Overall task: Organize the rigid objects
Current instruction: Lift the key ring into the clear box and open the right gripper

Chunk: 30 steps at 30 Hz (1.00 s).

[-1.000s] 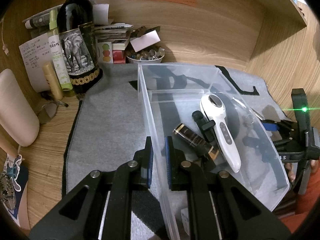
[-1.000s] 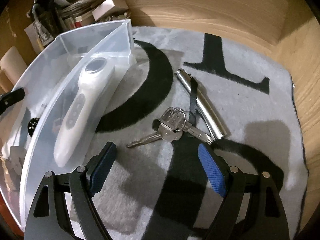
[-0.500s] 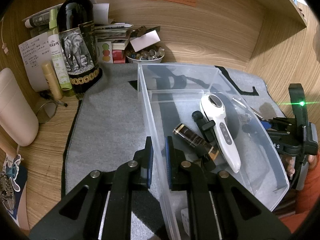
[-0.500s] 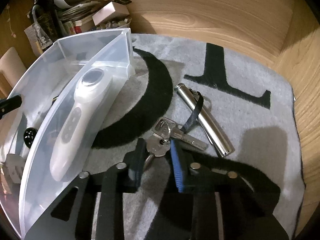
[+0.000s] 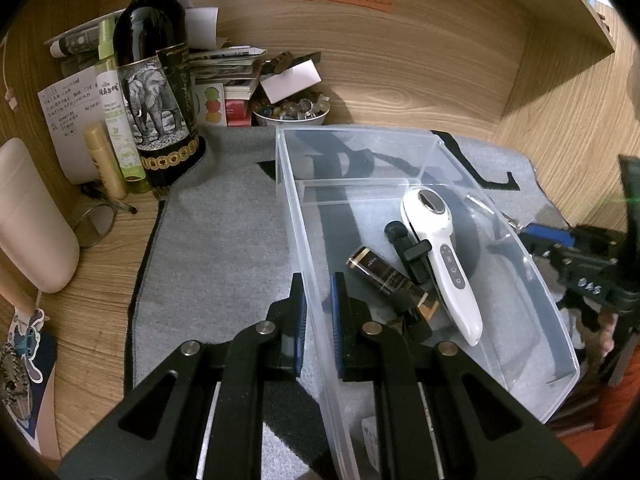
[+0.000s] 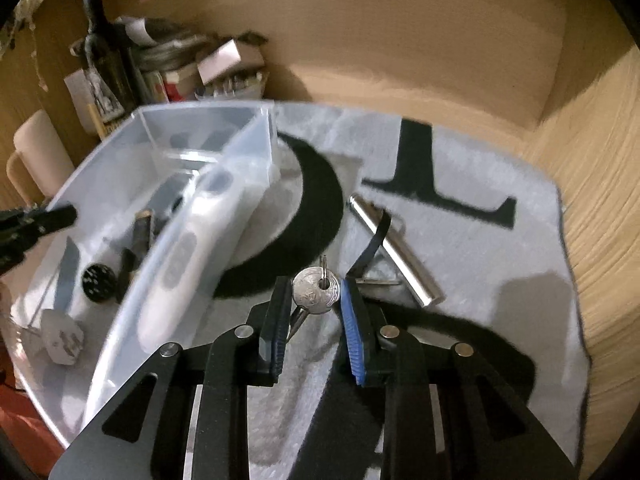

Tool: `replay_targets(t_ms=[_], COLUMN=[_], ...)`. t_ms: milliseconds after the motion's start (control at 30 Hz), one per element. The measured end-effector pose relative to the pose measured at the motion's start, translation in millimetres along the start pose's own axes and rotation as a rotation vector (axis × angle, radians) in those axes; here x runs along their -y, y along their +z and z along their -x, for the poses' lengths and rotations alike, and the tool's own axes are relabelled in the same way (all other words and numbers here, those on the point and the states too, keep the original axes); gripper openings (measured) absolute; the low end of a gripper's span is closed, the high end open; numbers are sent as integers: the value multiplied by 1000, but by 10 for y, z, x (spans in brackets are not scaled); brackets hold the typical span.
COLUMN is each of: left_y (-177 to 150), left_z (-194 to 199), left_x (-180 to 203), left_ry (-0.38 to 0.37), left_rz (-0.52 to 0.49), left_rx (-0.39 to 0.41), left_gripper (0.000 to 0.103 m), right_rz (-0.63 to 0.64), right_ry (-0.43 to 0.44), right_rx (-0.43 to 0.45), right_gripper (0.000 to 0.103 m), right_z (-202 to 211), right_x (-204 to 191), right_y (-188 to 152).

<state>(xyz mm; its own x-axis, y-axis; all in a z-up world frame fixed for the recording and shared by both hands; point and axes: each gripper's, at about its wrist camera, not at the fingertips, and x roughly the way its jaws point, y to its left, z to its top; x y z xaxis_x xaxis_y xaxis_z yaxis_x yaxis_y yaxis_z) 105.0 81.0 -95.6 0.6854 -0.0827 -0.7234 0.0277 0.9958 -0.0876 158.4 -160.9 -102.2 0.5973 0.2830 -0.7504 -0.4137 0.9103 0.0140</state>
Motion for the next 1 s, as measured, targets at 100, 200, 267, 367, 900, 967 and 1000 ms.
replay_targets(t_ms=[100,200,267,367,900,967,1000], left_y=[0,0,3,4,8,7,7], left_z=[0,-1,1,7,28,27,27], left_x=[-1,0,-7,-15,-14,-11,-11], left_ry=[0,-1,-3,-6,-9,-9,-10], left_rz=[0,1,3,5,5,4,5], left_rx=[0,0,0,1,9,9,9], left_gripper=[11,11,11,11,11,10,11], right_rz=[18,33,39,59,220,232,237], right_ry=[-5,-9,-4,5,140,156,165], right_rx=[45,95,123,169,262,237,221], right_gripper=[23,23,23,23,23,23,23], right_z=[152,301,357,441,545,459,407], right_x=[-27,-73,-110,-187,-834,-890,-912], right_y=[64,142,211,302,561,556,546])
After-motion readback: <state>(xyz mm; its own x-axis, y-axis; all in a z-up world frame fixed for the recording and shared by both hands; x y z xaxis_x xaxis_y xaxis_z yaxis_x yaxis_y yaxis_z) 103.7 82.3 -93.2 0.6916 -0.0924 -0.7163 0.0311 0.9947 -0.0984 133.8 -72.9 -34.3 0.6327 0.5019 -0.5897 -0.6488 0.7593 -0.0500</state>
